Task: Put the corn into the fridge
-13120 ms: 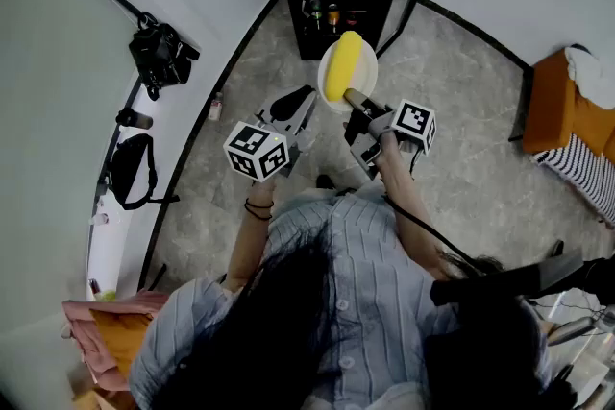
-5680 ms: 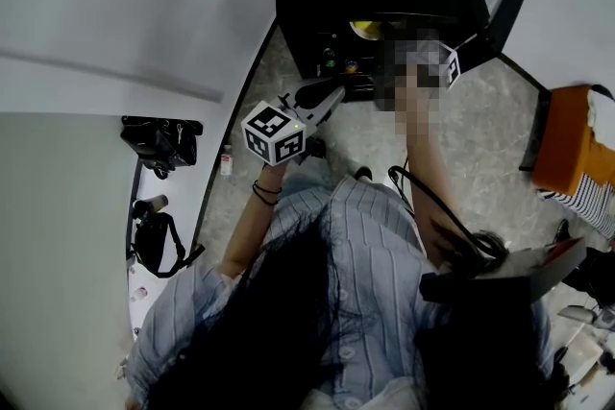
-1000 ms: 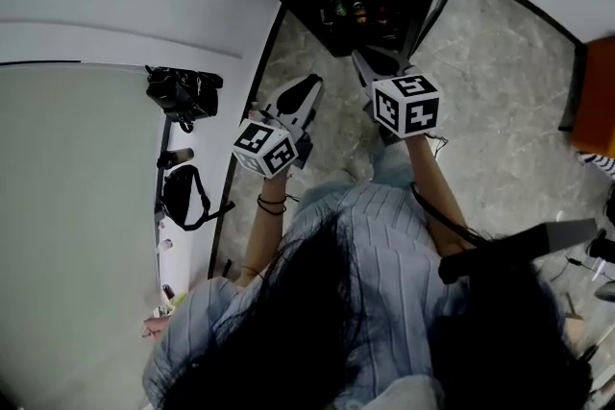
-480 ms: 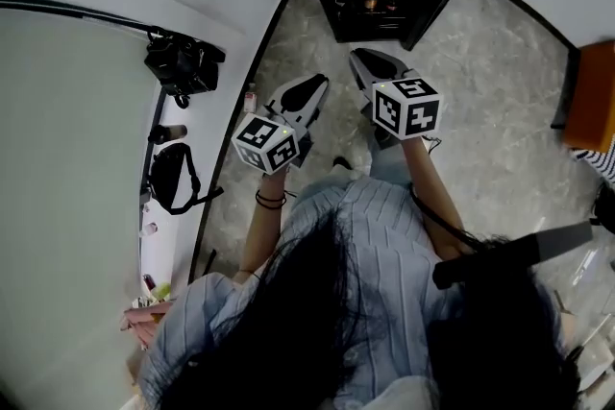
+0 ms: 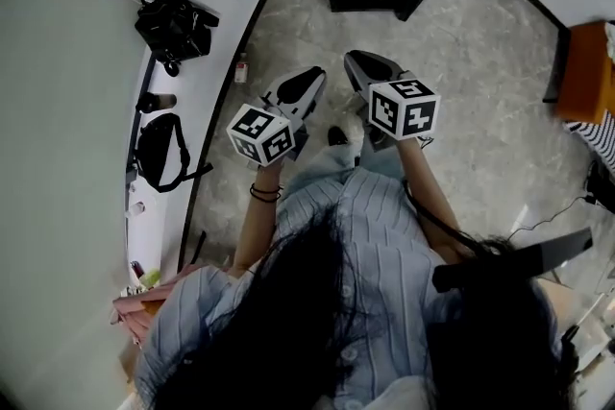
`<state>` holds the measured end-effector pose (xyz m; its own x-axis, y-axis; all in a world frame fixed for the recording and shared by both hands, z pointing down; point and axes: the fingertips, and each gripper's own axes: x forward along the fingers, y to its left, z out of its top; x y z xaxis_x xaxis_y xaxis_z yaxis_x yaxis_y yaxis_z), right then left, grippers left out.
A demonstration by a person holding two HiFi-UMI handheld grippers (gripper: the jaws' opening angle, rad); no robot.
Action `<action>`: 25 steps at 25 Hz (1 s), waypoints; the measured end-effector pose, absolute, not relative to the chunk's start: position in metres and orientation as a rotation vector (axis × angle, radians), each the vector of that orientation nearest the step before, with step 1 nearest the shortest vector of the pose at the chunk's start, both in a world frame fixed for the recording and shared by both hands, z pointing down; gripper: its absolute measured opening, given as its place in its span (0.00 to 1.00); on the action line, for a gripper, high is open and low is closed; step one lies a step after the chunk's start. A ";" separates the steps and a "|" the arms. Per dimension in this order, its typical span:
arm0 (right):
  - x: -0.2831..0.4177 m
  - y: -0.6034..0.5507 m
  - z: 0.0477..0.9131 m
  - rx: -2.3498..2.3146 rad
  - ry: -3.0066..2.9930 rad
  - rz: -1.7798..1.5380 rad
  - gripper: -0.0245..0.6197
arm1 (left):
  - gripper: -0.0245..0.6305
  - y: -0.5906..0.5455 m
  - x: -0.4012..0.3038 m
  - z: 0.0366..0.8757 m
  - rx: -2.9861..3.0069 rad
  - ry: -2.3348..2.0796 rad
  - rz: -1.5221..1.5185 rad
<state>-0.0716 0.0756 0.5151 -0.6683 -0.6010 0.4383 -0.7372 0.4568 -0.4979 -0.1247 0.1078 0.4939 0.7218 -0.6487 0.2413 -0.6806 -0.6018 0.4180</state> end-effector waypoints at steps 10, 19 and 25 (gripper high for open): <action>-0.084 0.115 0.506 1.168 -2.520 1.012 0.10 | 0.10 0.139 -0.140 0.478 2.486 -1.030 0.022; -0.081 0.131 0.501 1.187 -2.511 0.962 0.10 | 0.10 0.151 -0.143 0.474 2.511 -1.016 -0.016; -0.084 0.137 0.503 1.174 -2.494 0.943 0.10 | 0.10 0.154 -0.137 0.473 2.520 -0.985 -0.012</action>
<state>-0.0840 0.1371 0.5033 -0.6537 -0.6078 0.4508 -0.7540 0.4728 -0.4560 -0.1371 0.1543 0.4730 0.7472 -0.6484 0.1459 -0.6448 -0.6540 0.3957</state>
